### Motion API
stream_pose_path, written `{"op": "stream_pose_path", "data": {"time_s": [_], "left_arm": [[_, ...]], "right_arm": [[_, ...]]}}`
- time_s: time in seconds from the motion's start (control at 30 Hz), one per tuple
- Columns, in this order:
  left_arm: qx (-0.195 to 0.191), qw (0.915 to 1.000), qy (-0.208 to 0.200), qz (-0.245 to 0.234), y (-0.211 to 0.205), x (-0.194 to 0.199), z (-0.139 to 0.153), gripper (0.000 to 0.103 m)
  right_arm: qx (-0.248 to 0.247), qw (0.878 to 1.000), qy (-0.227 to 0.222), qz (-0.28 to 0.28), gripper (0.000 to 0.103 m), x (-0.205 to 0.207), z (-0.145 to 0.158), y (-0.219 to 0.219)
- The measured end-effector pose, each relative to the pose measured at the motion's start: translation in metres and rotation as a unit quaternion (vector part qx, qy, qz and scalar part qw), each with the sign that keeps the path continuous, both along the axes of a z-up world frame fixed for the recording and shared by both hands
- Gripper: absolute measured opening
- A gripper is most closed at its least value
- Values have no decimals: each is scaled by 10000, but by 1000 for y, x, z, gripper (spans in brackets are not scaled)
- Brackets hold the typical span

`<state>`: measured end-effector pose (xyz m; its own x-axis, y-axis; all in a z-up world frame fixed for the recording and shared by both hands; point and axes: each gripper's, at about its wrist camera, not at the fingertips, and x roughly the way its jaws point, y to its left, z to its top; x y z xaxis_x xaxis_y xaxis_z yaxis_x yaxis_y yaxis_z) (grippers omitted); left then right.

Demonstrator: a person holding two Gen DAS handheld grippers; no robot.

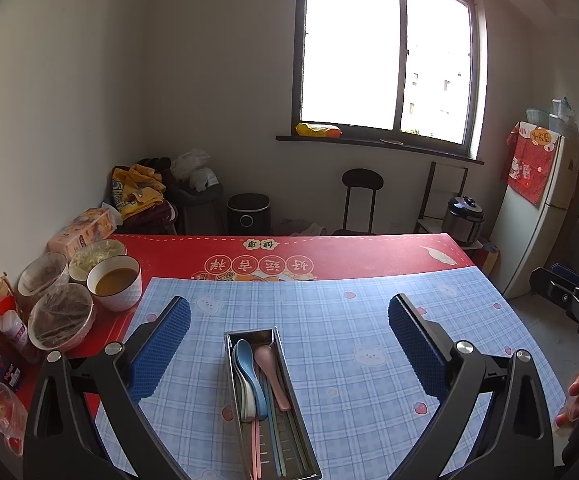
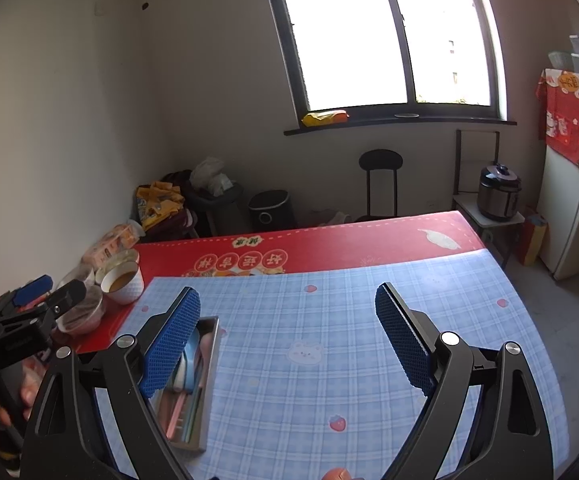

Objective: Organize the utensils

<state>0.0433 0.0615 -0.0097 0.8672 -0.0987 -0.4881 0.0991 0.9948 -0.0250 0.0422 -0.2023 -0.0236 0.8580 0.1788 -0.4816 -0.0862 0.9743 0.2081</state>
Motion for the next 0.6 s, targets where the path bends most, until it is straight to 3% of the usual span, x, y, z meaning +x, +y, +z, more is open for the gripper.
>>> {"op": "stream_pose_path", "data": {"time_s": [0.6], "left_arm": [[-26,10000,23,29,-2,3,-1,97]], "right_arm": [[-70,9999,-113,-63,86,-3,2,-1]]}}
